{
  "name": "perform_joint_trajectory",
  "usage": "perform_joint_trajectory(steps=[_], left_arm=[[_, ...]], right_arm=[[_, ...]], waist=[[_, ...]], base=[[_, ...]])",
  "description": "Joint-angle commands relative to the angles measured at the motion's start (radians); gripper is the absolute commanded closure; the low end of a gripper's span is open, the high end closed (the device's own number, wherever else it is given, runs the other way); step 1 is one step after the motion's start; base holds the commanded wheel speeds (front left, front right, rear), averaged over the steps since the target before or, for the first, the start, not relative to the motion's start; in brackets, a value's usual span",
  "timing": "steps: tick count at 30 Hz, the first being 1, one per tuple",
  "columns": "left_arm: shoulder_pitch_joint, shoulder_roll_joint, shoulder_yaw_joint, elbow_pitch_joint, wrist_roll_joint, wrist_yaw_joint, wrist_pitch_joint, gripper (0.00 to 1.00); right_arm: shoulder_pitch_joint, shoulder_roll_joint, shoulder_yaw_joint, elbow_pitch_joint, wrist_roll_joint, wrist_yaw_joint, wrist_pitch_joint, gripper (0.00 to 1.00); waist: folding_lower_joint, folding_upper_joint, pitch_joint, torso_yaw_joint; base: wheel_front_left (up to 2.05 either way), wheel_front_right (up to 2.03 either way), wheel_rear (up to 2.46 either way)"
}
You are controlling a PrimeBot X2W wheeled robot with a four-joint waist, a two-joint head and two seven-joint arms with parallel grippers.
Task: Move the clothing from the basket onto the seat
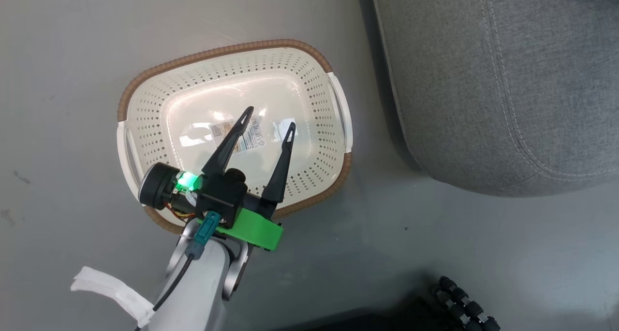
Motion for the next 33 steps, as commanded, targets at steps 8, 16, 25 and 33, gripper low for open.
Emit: perform_joint_trajectory(steps=[8,16,25,33], left_arm=[[-0.006,0.005,0.020,0.009,0.006,-0.009,0.000,0.00],[0.051,0.005,0.023,0.028,-0.020,-0.015,0.000,0.00],[0.138,0.005,0.007,0.011,-0.105,0.016,0.000,0.00],[0.198,0.005,0.042,-0.023,-0.142,0.051,0.000,0.00]], right_arm=[[0.063,0.031,0.051,0.078,0.023,-0.001,0.000,1.00],[0.153,0.030,0.085,0.053,0.009,-0.001,0.000,0.00],[0.302,0.019,0.101,-0.103,0.017,-0.001,0.000,0.00],[0.516,0.033,0.094,-0.362,0.015,-0.001,0.000,0.00]], waist=[[-0.0001,0.0000,-0.053,-0.016],[-0.0001,0.0000,-0.217,-0.033],[-0.0001,0.0000,-0.434,-0.031],[-0.0001,0.0000,-0.570,0.021]], base=[[0.00,0.00,0.00],[0.00,0.00,0.00],[0.00,0.00,0.00],[0.00,0.00,0.00]])
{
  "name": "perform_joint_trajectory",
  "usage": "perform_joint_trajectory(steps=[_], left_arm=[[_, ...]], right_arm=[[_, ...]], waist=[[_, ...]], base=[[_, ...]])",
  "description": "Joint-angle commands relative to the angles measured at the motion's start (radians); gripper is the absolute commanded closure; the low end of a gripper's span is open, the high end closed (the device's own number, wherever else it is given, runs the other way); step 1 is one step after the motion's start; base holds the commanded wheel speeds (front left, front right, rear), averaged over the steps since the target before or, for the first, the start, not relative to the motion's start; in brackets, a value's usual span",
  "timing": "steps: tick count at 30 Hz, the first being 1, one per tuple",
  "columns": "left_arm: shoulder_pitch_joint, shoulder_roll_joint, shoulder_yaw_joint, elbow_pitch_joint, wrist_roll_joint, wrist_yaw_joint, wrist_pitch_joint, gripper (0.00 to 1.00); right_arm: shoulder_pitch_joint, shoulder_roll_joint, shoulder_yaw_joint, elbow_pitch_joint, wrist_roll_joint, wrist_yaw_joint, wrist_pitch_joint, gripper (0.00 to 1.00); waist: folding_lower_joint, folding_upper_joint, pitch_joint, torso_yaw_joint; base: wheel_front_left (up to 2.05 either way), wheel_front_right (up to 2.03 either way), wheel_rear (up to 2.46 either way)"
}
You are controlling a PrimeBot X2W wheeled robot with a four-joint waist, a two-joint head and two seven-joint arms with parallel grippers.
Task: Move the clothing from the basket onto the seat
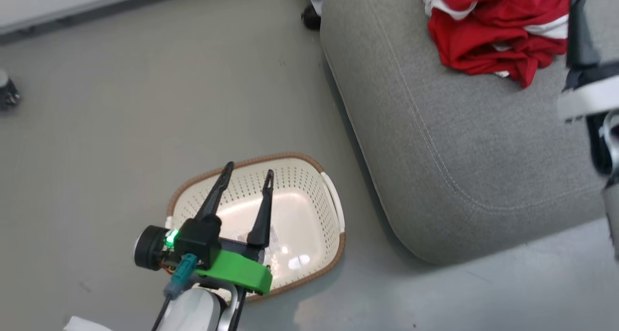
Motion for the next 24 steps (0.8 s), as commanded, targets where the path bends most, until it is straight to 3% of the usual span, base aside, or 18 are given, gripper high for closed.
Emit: perform_joint_trajectory(steps=[1,6,12,16,24], left_arm=[[0.025,0.005,0.012,-0.006,-0.006,0.006,0.000,0.00],[0.062,0.005,0.069,-0.024,-0.015,0.024,0.000,0.00],[0.116,0.005,0.128,-0.048,-0.030,0.043,0.000,0.00],[0.150,0.005,0.159,-0.055,-0.044,0.057,0.000,0.00],[0.202,0.004,0.189,-0.035,-0.051,0.058,0.000,0.00]], right_arm=[[0.062,0.008,0.009,-0.030,0.003,-0.001,0.000,0.00],[0.211,0.047,0.000,-0.141,0.028,-0.001,0.000,0.00],[0.379,0.140,-0.016,-0.219,0.019,-0.001,0.000,0.00],[0.477,0.202,-0.003,-0.227,0.022,-0.001,0.000,0.00],[0.555,0.248,0.043,-0.196,-0.024,-0.001,0.000,0.00]], waist=[[0.0001,0.0000,-0.116,0.049],[0.0001,0.0000,-0.178,0.091],[0.0001,0.0000,-0.240,0.155],[0.0001,0.0000,-0.270,0.199],[0.0001,0.0000,-0.312,0.254]], base=[[0.00,0.00,0.00],[0.00,0.00,0.00],[0.00,0.00,0.00],[0.00,0.00,0.00],[0.00,0.00,0.00]])
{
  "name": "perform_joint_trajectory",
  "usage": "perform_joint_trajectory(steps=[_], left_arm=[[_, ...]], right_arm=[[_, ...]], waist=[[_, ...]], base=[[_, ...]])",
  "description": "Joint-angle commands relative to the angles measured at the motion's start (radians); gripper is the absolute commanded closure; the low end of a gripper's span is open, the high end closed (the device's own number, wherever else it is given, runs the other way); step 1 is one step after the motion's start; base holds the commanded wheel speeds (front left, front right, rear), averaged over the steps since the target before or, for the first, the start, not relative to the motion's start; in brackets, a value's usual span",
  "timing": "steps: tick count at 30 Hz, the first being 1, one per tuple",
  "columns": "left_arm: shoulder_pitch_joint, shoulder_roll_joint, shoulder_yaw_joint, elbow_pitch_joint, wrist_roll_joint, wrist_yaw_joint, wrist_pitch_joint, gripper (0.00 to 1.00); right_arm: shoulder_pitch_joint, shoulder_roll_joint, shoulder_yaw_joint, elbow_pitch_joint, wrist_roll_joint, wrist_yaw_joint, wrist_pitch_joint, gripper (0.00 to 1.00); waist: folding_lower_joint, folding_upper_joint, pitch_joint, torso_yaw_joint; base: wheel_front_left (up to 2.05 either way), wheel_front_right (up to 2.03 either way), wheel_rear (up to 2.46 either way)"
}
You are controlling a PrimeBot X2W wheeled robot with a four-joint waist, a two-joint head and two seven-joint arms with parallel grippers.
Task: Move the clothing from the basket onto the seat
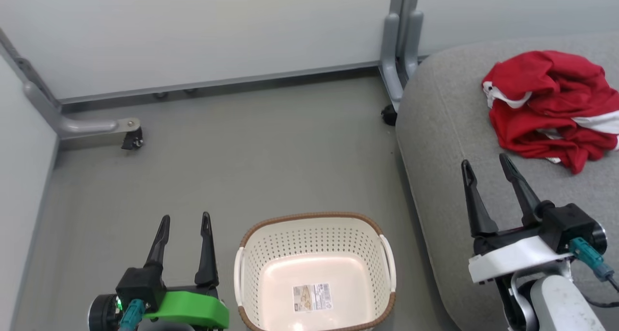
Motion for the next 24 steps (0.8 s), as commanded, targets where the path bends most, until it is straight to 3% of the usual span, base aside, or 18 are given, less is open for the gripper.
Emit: perform_joint_trajectory(steps=[1,11,14,24], left_arm=[[0.017,0.004,0.006,0.004,0.006,-0.003,0.000,0.00],[0.028,0.004,0.007,0.046,0.002,-0.015,0.000,0.00],[0.030,0.004,0.016,0.046,-0.044,-0.028,0.000,0.00],[0.031,0.004,0.047,0.020,-0.049,-0.042,0.000,0.00]], right_arm=[[0.020,0.005,-0.002,0.005,0.003,-0.001,0.000,0.00],[0.051,0.043,0.003,0.018,-0.018,-0.001,0.000,0.00],[0.047,0.052,-0.006,0.021,0.001,-0.001,0.000,0.00],[0.037,0.052,-0.005,0.022,0.011,-0.001,0.000,0.00]], waist=[[0.0001,0.0000,-0.040,0.041],[0.0001,0.0000,-0.050,0.054],[0.0001,0.0000,-0.049,0.049],[0.0001,0.0000,-0.041,0.039]], base=[[0.00,0.00,0.00],[0.00,0.00,0.00],[0.00,0.00,0.00],[0.00,0.00,0.00]])
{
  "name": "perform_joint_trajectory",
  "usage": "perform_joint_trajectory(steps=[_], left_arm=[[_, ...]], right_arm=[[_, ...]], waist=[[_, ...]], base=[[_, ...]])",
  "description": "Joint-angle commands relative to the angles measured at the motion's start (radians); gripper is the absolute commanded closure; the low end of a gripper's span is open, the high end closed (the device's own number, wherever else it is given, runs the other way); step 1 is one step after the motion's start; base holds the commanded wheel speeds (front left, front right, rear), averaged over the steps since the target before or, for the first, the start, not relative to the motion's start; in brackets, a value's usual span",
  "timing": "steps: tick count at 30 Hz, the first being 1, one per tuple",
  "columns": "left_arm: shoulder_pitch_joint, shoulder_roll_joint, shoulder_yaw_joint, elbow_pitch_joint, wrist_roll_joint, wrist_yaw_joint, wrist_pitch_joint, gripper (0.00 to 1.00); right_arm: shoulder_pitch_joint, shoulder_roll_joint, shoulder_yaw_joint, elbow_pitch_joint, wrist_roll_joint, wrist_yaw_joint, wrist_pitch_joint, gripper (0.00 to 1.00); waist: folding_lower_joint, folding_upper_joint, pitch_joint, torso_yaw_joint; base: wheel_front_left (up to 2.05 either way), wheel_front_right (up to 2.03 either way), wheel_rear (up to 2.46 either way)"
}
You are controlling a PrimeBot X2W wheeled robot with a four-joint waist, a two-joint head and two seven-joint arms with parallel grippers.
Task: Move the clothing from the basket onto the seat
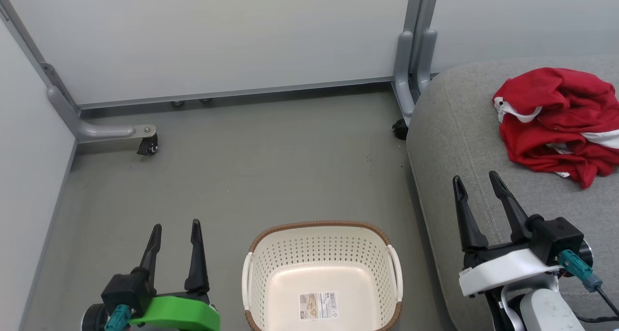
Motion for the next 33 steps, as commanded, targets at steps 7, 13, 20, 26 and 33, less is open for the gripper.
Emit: perform_joint_trajectory(steps=[7,13,20,26,33], left_arm=[[0.018,0.004,-0.003,0.006,-0.013,-0.032,0.000,0.00],[0.016,0.004,-0.011,0.019,-0.029,-0.042,0.000,0.00],[0.002,-0.001,-0.003,0.043,-0.066,-0.042,0.010,1.00],[-0.009,0.001,0.016,0.045,-0.173,-0.051,0.040,1.00],[-0.023,0.002,0.037,0.047,-0.289,-0.060,0.072,1.00]], right_arm=[[-0.004,0.008,-0.007,0.001,0.014,-0.001,0.000,0.00],[-0.010,0.004,0.001,-0.002,0.014,-0.001,0.000,0.00],[0.013,0.014,-0.002,0.025,0.050,0.000,0.009,1.00],[0.006,0.014,-0.017,0.033,0.167,0.000,0.039,1.00],[-0.001,0.015,-0.033,0.042,0.292,0.000,0.071,1.00]], waist=[[0.0001,0.0000,0.002,-0.006],[0.0001,0.0000,0.002,-0.008],[0.0001,0.0000,0.003,-0.009],[0.0001,0.0000,0.004,-0.012],[0.0001,0.0000,0.007,-0.016]], base=[[0.00,0.00,0.00],[0.00,0.00,0.00],[0.00,0.00,0.00],[0.00,0.00,0.00],[0.00,0.00,0.00]])
